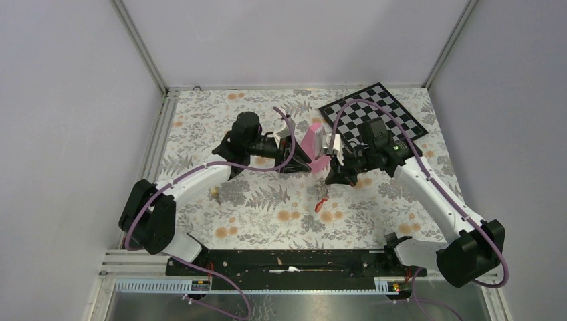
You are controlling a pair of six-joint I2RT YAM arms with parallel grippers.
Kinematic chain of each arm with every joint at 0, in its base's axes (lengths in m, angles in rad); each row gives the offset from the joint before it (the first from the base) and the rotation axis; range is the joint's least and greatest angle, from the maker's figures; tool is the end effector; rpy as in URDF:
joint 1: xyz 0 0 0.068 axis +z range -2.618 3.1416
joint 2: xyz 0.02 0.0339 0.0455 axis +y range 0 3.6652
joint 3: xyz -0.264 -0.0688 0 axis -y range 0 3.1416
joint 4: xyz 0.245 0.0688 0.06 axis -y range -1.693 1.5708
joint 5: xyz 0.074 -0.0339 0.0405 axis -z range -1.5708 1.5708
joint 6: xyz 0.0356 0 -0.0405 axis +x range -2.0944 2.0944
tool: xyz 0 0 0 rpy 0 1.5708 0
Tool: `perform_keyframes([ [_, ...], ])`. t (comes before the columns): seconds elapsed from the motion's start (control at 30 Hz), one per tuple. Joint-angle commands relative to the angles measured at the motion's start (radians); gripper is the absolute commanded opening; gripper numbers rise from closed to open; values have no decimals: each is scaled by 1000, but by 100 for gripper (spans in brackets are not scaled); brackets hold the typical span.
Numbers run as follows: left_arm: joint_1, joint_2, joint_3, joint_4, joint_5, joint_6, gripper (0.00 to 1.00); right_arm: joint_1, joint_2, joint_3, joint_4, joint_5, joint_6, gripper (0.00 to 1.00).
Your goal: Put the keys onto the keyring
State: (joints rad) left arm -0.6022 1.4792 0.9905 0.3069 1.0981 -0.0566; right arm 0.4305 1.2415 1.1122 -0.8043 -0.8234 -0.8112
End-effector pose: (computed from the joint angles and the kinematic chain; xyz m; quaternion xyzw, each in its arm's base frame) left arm 0.2532 -0.2125 0.2980 0.4982 0.5412 -0.5560 0.3869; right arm 0.2106 0.1254 0.3123 -0.6082 0.6350 0.3189 0.3538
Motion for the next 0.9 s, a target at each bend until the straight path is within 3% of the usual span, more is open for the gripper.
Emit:
perform_keyframes([
  [0.0,-9,0,67,-88,58,82,37,9,-48,64,4,11,2,0],
  [0.23,-24,28,98,-74,90,60,28,8,-74,100,46,6,66,0],
  [0.43,-51,30,76,31,138,-48,20,8,-66,112,79,31,109,0],
  [0.87,-72,38,-87,540,220,-388,11,-9,-66,68,176,9,216,0],
])
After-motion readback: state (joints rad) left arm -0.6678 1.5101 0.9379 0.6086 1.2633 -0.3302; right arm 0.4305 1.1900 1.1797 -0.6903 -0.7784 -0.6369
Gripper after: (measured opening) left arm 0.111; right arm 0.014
